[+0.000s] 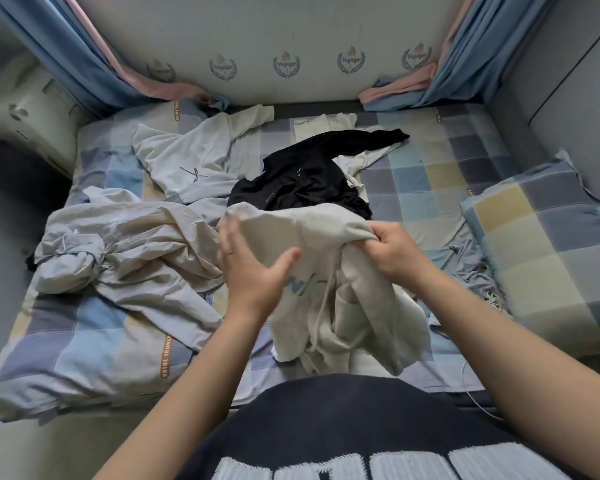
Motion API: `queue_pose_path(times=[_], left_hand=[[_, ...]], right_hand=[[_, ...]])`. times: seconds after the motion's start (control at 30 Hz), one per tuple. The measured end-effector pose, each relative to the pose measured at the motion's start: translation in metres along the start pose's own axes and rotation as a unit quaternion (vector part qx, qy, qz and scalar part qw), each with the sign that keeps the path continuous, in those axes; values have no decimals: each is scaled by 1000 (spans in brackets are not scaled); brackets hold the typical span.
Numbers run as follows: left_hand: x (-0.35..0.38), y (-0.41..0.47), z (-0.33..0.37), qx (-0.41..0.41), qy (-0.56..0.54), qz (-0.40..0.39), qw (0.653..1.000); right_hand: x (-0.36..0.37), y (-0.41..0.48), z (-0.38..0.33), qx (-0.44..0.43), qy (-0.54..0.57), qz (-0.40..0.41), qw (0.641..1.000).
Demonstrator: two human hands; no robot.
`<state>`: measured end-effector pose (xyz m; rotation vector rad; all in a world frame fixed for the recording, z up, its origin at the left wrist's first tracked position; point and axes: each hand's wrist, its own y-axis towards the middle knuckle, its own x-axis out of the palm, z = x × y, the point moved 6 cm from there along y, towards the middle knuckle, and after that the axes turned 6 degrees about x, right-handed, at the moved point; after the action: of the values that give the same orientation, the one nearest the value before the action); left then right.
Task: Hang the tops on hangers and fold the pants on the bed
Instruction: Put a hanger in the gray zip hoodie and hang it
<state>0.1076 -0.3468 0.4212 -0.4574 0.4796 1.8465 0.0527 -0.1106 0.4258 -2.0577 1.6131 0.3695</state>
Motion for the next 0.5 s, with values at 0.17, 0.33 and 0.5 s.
queue_pose_path(times=[0.17, 0.33, 0.5], left_hand=[[37, -13, 46, 196, 92, -150, 965], [59, -3, 42, 131, -12, -227, 965], [67, -13, 10, -13, -160, -153, 975]], right_hand=[[-3, -3, -66, -78, -18, -152, 985], [-15, 2, -74, -86, -7, -111, 990], [-23, -10, -16, -25, -5, -8, 1000]])
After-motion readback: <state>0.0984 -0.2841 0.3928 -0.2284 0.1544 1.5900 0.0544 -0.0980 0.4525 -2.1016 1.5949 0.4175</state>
